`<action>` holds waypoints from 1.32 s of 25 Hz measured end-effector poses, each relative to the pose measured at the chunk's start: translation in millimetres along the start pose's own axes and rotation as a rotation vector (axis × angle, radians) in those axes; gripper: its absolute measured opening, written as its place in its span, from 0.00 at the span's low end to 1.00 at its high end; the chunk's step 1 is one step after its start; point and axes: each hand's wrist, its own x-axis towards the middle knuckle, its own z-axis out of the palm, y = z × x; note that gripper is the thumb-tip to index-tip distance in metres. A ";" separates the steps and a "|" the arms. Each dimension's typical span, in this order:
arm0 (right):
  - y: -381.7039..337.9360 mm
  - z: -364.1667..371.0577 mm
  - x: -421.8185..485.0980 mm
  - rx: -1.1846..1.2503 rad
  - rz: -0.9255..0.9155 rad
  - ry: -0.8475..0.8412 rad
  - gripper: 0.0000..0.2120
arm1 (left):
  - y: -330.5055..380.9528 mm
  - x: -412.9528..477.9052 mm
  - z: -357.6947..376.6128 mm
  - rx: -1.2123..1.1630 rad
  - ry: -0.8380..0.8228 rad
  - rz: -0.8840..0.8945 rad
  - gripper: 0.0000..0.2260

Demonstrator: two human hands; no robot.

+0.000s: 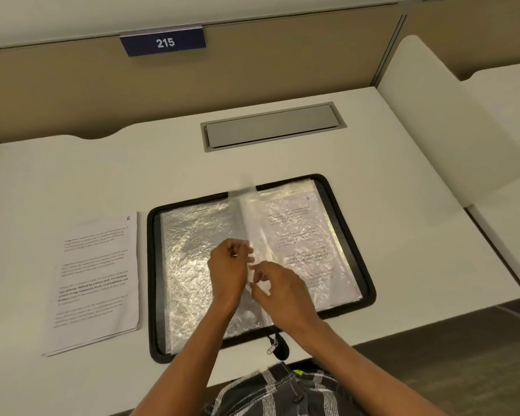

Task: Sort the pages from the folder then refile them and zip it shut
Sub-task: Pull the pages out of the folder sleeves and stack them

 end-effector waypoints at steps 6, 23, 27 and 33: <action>11.7 6.3 7.3 0.099 -0.036 -0.063 0.08 | -24.4 16.0 -55.0 0.001 0.127 -0.097 0.06; 149.9 -19.3 -1.7 -0.146 0.100 0.096 0.24 | -53.6 41.5 -129.1 0.431 0.403 -0.129 0.08; 138.2 -20.3 14.2 -0.103 0.222 0.218 0.21 | -45.8 36.7 -97.8 0.708 0.398 0.156 0.18; 95.4 8.6 77.1 -0.130 -0.050 0.009 0.23 | -43.4 38.2 26.1 0.733 -0.156 0.534 0.23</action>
